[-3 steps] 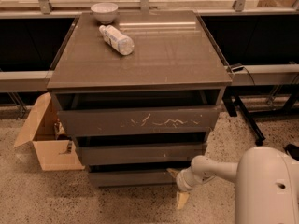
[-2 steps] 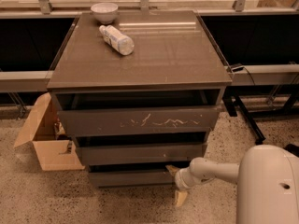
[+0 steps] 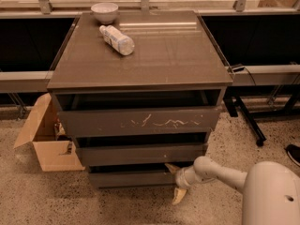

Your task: Open bottom drawer

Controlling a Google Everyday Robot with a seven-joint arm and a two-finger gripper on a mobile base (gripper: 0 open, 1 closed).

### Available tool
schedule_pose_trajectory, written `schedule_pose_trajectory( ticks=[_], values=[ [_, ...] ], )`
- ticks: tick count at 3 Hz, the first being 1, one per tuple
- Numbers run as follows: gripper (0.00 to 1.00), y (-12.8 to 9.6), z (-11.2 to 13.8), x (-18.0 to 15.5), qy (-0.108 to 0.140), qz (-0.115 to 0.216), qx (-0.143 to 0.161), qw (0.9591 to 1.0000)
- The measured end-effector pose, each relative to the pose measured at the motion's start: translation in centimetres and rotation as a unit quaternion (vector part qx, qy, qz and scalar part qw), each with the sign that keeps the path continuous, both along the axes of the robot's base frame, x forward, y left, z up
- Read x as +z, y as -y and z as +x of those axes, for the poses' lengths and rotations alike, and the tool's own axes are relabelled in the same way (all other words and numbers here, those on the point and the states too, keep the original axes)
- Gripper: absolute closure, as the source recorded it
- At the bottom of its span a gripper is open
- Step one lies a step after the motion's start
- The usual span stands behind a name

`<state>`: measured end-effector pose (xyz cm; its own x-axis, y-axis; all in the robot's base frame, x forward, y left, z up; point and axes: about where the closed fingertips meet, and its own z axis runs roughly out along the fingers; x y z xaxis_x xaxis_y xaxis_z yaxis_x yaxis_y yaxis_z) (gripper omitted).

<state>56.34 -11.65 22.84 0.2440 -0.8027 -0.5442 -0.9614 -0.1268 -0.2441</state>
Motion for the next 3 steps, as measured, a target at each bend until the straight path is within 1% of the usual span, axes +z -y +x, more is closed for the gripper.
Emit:
schedule_pose_trajectory(
  ticks=[1, 2, 3],
  values=[
    [0.01, 0.5, 2.2, -0.9, -0.007, 0.026, 0.002, 0.9996],
    [0.21, 0.4, 3.0, -1.5, -0.016, 0.029, 0.003, 0.9994],
    [0.44, 0.2, 3.0, -3.2, -0.044, 0.037, 0.006, 0.9983]
  ],
)
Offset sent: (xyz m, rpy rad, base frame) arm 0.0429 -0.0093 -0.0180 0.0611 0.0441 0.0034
